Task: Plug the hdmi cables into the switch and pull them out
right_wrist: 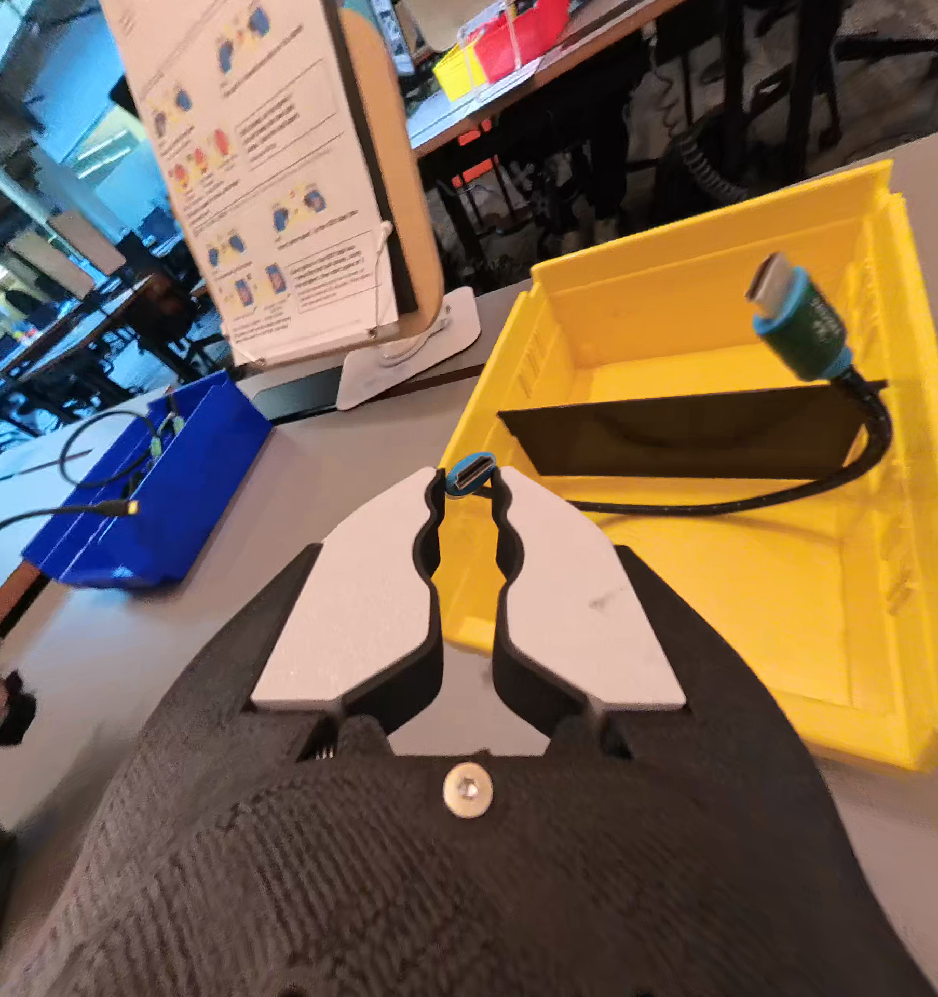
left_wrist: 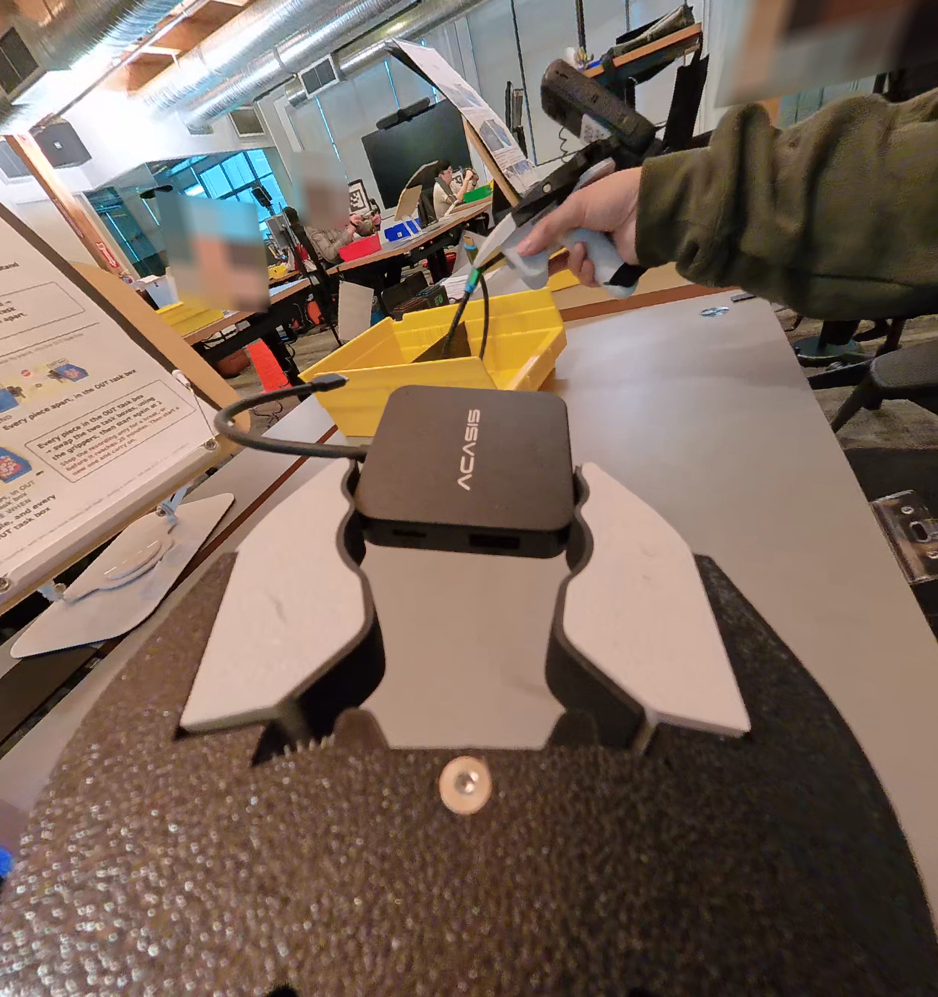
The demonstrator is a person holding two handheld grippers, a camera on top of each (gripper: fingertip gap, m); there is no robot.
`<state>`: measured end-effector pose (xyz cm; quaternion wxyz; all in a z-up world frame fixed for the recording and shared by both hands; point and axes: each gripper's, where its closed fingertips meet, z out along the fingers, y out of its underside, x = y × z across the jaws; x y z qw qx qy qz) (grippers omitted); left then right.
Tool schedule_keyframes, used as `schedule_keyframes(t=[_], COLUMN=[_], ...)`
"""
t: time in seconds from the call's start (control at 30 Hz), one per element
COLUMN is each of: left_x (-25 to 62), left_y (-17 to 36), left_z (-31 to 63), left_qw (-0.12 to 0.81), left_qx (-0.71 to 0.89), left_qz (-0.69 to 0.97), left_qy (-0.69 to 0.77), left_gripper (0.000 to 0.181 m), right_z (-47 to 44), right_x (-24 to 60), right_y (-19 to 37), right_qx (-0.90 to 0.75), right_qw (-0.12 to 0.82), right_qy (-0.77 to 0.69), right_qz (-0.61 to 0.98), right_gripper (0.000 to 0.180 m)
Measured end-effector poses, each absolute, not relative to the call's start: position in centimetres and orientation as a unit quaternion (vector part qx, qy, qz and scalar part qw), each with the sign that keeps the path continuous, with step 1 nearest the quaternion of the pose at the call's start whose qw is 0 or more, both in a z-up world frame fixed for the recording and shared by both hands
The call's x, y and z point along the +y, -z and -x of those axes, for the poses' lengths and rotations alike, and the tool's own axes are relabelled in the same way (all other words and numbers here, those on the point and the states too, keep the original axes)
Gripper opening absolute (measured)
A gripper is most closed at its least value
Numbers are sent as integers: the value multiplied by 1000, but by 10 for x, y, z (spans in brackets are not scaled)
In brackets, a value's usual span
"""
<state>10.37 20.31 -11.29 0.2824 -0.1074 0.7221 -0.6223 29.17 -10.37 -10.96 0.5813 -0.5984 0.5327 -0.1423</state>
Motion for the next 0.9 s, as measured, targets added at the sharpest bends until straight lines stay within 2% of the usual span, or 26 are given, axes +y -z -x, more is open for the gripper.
schedule_keyframes(t=[0.03,0.1,0.2,0.27,0.37,0.7,0.77,0.9], left_x=[203,205,208,210,210,215,216,217], left_y=[113,113,115,115,115,120,122,122], left_z=[-104,-105,-107,-107,-108,-113,-115,-115], left_qw=[281,282,281,280,280,279,278,280], left_qx=[722,720,719,717,716,714,714,715], left_qz=[108,112,117,121,123,141,144,146], left_qy=[623,624,625,626,628,627,626,623], left_gripper=[73,73,73,73,73,73,73,73], right_z=[-298,-312,-324,-338,-352,-403,-408,-406], right_x=[-105,-109,-94,-98,-93,-167,-179,-156], right_y=[108,104,96,100,110,111,117,107], right_qx=[536,538,534,539,555,561,586,560], right_qw=[582,574,586,556,550,494,492,553], right_qy=[153,178,123,140,91,293,274,175], right_qz=[593,591,597,617,618,596,583,592], right_gripper=[16,16,16,16,17,18,18,14])
